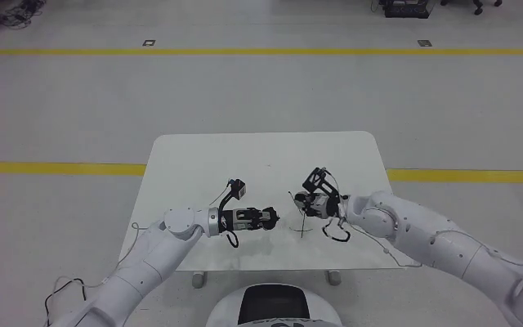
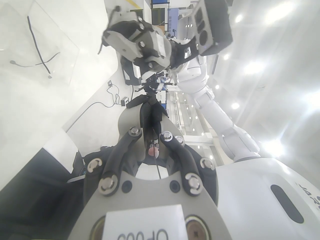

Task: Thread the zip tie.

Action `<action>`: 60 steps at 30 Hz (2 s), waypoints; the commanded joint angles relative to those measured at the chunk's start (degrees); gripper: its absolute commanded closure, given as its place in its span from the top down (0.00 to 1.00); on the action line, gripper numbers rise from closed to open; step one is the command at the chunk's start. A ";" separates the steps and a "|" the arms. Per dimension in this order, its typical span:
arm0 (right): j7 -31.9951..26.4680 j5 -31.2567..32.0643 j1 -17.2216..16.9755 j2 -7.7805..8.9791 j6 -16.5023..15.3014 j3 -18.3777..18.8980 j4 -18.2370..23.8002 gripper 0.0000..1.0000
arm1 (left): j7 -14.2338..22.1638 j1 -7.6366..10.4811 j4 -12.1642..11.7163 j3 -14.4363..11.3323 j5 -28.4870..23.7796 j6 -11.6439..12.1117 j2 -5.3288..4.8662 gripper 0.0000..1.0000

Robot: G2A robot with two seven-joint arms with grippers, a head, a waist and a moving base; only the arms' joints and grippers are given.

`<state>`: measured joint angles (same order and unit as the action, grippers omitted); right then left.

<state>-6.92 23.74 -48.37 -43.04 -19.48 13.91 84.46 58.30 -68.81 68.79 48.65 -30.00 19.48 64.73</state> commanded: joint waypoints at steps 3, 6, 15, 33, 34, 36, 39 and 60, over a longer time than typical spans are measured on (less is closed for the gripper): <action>13.48 -1.46 -3.85 4.32 0.00 -0.39 4.15 0.00 | 0.00 0.00 0.00 0.00 0.00 0.00 0.00 0.00; 22.12 -0.68 -6.14 7.18 0.00 -2.10 6.74 0.00 | 0.00 0.00 0.00 0.00 0.00 0.00 0.00 0.00; 29.14 -0.13 -8.62 10.10 0.00 -4.17 9.85 0.00 | 0.00 0.00 0.00 0.00 0.00 0.00 0.00 0.00; 37.40 -3.36 -10.25 8.69 0.00 -1.95 10.41 0.00 | 0.00 0.00 0.00 0.00 0.00 0.00 0.00 0.00; 38.75 -3.96 -10.52 8.36 0.00 -1.96 10.31 0.00 | 0.00 0.00 0.00 0.00 0.00 0.00 0.00 0.00; 41.38 -5.62 -10.84 7.42 0.00 -2.12 9.45 0.00 | 0.00 0.00 0.00 0.00 0.00 0.00 0.00 0.00; 43.10 -7.86 -10.31 5.63 0.00 -2.43 8.02 0.00 | 0.00 0.00 0.00 0.00 0.00 0.00 0.00 0.00; 41.97 -10.16 -8.50 3.70 0.00 -2.42 6.96 0.00 | 0.00 0.00 0.00 0.00 0.00 0.00 0.00 0.00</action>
<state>35.04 13.57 -56.87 -39.33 -19.48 11.49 91.41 58.30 -68.81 68.79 48.65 -30.00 19.48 64.73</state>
